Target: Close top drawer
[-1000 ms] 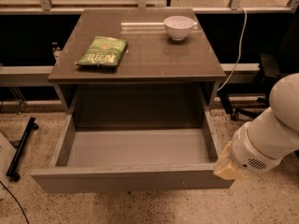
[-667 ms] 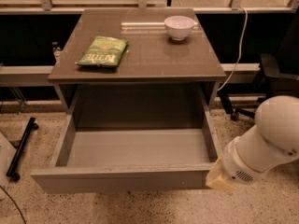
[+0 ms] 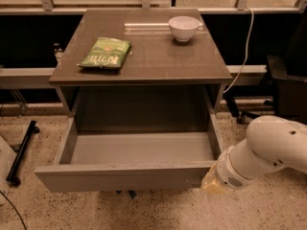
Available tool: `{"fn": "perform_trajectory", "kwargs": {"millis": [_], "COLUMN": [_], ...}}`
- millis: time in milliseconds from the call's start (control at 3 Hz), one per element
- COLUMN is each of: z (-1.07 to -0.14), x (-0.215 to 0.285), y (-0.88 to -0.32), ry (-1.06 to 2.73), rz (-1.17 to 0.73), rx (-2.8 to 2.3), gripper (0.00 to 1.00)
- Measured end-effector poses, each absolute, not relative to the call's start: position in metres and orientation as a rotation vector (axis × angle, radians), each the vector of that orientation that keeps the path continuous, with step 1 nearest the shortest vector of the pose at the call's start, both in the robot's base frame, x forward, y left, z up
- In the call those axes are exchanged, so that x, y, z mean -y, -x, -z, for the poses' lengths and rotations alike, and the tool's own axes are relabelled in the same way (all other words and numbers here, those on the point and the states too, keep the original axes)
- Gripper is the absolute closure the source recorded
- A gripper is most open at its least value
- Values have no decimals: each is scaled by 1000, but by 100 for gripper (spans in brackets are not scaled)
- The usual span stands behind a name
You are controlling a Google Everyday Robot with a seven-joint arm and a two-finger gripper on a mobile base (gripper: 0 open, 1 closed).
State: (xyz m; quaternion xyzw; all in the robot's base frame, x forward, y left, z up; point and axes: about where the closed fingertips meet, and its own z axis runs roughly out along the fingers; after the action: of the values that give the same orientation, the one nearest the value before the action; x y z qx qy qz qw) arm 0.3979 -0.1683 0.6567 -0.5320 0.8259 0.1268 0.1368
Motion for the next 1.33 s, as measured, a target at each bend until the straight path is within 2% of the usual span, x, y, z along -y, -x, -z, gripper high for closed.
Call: {"fn": "perform_trajectory", "kwargs": {"millis": [667,1333], "z": [-654,-644], "x": [165,139], "y": [-401,-451], "ry": [1497,1526], "rz": [-315,-176], "rx": [-2379,-2262], "gripper": [100,100]}}
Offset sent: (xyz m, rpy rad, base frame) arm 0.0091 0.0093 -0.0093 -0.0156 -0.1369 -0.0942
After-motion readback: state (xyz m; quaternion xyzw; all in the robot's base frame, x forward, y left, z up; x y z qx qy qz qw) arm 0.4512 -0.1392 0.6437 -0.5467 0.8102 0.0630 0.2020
